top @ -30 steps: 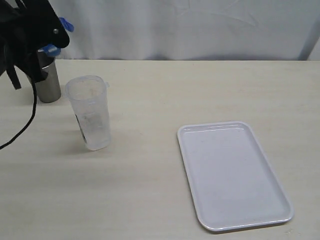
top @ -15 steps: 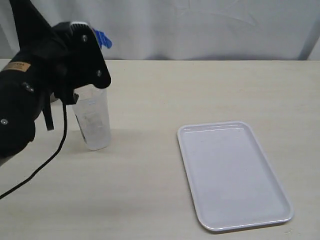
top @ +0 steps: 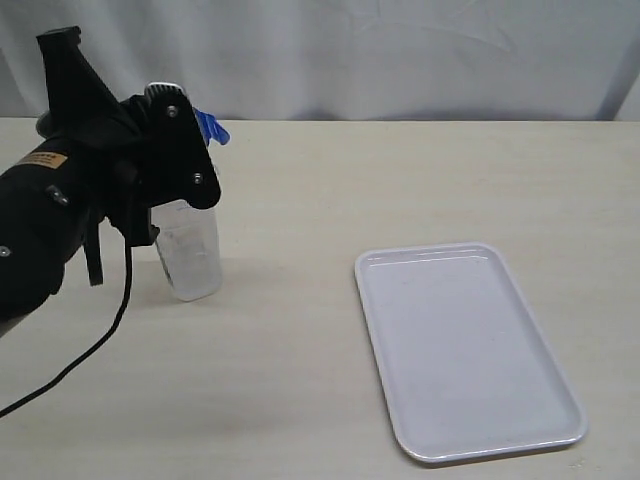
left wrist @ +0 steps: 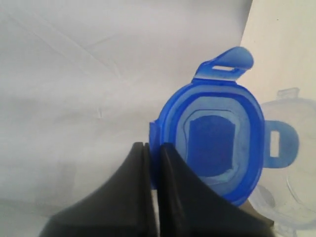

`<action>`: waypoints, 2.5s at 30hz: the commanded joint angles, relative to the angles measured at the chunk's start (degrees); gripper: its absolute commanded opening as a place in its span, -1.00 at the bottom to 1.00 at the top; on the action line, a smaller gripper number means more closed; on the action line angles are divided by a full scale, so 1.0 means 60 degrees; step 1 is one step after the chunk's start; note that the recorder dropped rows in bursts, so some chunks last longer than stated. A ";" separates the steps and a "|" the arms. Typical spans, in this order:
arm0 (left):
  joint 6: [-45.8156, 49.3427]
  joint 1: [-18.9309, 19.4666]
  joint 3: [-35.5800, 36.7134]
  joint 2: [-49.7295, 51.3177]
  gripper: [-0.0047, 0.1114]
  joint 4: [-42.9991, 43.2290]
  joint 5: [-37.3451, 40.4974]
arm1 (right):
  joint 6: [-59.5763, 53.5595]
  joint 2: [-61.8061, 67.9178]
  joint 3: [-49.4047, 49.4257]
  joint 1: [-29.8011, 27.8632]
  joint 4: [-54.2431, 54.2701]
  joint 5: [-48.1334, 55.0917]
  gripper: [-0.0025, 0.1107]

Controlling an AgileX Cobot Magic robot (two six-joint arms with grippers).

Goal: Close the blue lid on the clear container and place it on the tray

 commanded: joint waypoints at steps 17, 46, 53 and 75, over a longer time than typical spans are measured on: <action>0.0256 -0.0107 0.0547 0.0000 -0.92 -0.0221 -0.0574 | 0.0010 -0.0023 0.0014 -0.0034 -0.0005 -0.0065 -0.88; 0.0256 -0.0107 0.0553 0.0000 -0.92 0.0499 -0.0250 | 0.0010 -0.0023 0.0014 -0.0034 -0.0005 -0.0065 -0.88; 0.0256 -0.0107 0.0513 0.0000 -0.92 0.0649 -0.0513 | 0.0010 -0.0023 0.0014 -0.0034 -0.0005 -0.0065 -0.88; -0.1155 0.0918 0.0513 -0.0263 -0.92 0.2736 -0.0189 | 0.0010 -0.0023 0.0014 -0.0034 -0.0005 -0.0065 -0.88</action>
